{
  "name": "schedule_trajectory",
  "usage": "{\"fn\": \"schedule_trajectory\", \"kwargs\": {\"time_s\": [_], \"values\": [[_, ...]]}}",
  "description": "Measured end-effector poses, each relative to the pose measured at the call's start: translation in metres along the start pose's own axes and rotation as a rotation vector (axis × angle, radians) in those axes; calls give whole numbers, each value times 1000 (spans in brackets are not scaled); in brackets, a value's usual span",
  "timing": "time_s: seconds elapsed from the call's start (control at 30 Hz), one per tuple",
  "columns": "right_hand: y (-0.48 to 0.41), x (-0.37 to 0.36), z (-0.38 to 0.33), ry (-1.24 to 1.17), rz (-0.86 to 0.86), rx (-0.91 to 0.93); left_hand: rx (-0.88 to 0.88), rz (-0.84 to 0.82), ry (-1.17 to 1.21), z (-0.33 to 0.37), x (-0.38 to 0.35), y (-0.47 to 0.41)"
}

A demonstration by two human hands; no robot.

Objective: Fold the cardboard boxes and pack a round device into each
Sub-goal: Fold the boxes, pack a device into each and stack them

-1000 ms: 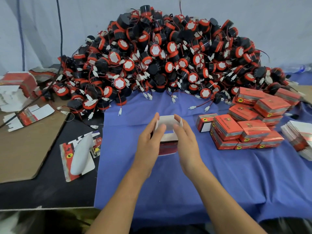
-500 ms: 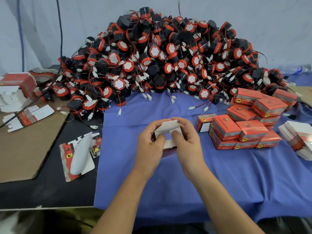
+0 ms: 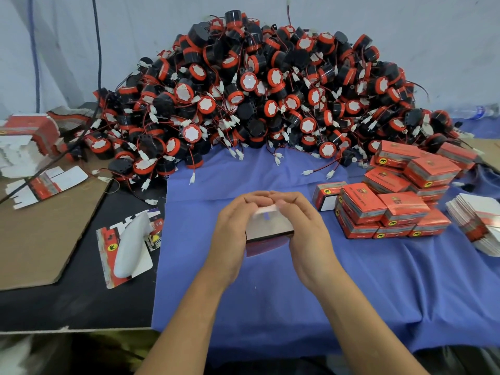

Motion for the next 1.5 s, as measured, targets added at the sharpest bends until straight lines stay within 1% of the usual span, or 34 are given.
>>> {"fn": "schedule_trajectory", "kwargs": {"time_s": [0.1, 0.3, 0.4, 0.5, 0.6, 0.67, 0.8, 0.87, 0.97, 1.03, 1.1, 1.2, 1.3, 1.33, 1.4, 1.47, 1.5], "values": [[1, -1, -4, 26, -7, 47, -32, 45, -89, 2, 3, 2], [4, 1, -5, 215, -1, 107, -128, 92, -364, 9, 6, 5], [6, 2, -4, 308, 14, 135, -118, 74, -372, 5, 0, 7], [8, 5, -2, 282, 48, 107, -111, 81, -354, 6, -3, 9], [10, 11, 2, 167, 112, 47, -53, 59, -267, 3, -3, 8], [9, 15, 0, 119, 148, 42, -13, 46, -314, 0, -1, 5], [8, 18, -9, 89, 168, 117, 229, -49, -408, -17, 6, -1], [8, 17, -12, 85, 165, 144, 300, -118, -342, -22, 4, 0], [11, 15, -11, 94, 166, 131, 331, -193, -119, -27, 2, 1], [13, 15, -8, 97, 176, 107, 362, -280, -10, -32, -1, 4], [15, 14, -5, 100, 178, 88, 371, -354, -1, -34, -6, 9], [17, 14, -2, 117, 150, 81, 366, -409, -46, -35, -10, 12], [16, 14, 5, 171, 38, 44, 325, -394, -212, -27, -2, 10], [15, 16, 10, 178, -11, -9, 286, -400, -299, -22, 0, 10], [16, 20, 23, 123, -117, -178, 182, -443, -490, -12, -1, 10], [19, 23, 32, 18, -218, -332, 51, -424, -798, -7, 1, 9], [20, 26, 33, -3, -246, -358, -4, -395, -973, -6, 4, 8]]}}
Point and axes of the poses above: each hand's wrist, its own y-axis away from the middle knuckle, its own x-axis out of the back of the hand, z = x × y, the point moved 8 cm from there along -y, towards the middle knuckle, and after that the axes turned 10 degrees about x, right-handed, at the moved point
